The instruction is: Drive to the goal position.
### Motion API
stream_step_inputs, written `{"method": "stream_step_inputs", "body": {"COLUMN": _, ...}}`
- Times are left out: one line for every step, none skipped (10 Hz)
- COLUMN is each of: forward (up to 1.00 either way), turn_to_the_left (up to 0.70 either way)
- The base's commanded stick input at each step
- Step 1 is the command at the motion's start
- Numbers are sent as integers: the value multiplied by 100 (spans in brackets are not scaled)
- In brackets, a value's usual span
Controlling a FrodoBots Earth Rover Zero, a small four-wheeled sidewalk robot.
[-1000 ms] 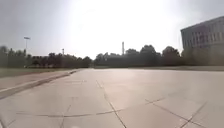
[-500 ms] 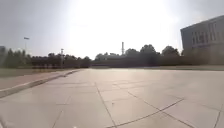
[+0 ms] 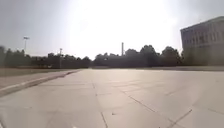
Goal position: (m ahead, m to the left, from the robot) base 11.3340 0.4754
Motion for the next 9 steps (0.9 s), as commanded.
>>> {"method": "stream_step_inputs", "body": {"forward": 70, "turn_to_the_left": 0}}
{"method": "stream_step_inputs", "body": {"forward": 70, "turn_to_the_left": 0}}
{"method": "stream_step_inputs", "body": {"forward": 70, "turn_to_the_left": 0}}
{"method": "stream_step_inputs", "body": {"forward": 70, "turn_to_the_left": 0}}
{"method": "stream_step_inputs", "body": {"forward": 70, "turn_to_the_left": 0}}
{"method": "stream_step_inputs", "body": {"forward": 70, "turn_to_the_left": 0}}
{"method": "stream_step_inputs", "body": {"forward": 70, "turn_to_the_left": 0}}
{"method": "stream_step_inputs", "body": {"forward": 70, "turn_to_the_left": 0}}
{"method": "stream_step_inputs", "body": {"forward": 70, "turn_to_the_left": 0}}
